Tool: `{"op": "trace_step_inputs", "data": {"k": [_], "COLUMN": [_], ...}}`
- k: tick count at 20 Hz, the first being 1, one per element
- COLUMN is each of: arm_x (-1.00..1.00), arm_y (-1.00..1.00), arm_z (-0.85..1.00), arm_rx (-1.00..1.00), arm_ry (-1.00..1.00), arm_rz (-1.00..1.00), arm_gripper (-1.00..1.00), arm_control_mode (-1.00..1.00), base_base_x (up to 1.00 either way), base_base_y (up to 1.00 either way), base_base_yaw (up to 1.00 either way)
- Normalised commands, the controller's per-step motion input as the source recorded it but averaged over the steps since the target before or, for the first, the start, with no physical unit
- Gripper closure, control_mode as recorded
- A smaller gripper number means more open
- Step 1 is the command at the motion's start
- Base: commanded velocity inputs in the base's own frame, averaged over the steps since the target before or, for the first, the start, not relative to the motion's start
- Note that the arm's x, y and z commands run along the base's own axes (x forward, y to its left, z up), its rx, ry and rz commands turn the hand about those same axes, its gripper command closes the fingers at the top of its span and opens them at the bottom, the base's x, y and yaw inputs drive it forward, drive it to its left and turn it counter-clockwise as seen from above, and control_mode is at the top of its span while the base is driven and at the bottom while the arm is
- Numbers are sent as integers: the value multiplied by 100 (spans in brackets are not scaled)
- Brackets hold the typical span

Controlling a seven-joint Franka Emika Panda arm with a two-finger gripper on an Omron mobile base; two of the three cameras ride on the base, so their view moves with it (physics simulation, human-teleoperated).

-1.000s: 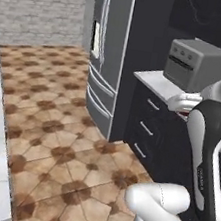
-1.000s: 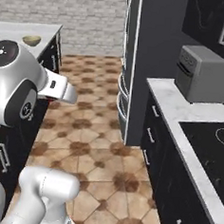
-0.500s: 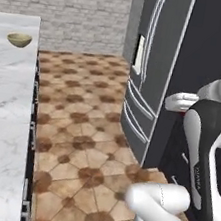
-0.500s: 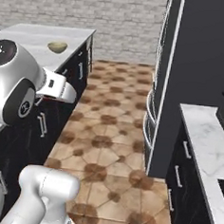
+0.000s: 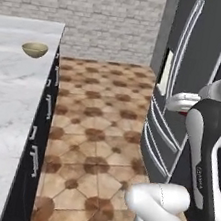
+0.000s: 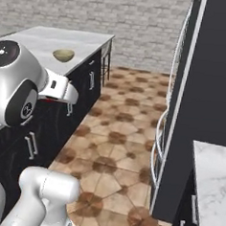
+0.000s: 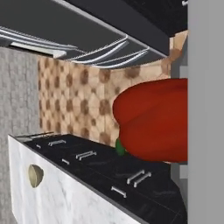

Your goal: Pick the bell pepper from the cabinet and place it in the bowl. Then pick the bowl and place it in the sink. Then turn on the sink facuet.

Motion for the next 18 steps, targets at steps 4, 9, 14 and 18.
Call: {"op": "trace_step_inputs", "data": {"k": [4,9,14,18], "arm_x": [0,0,0,0], "arm_y": [0,0,0,0], "arm_z": [0,0,0,0], "arm_rx": [0,0,0,0], "arm_ry": [0,0,0,0], "arm_rz": [0,0,0,0], "arm_gripper": [100,100,100,100], "arm_control_mode": [100,100,100,100], "base_base_x": [100,100,100,100], "base_base_y": [-2,-8,-10,-13], "base_base_yaw": [6,4,4,4]}}
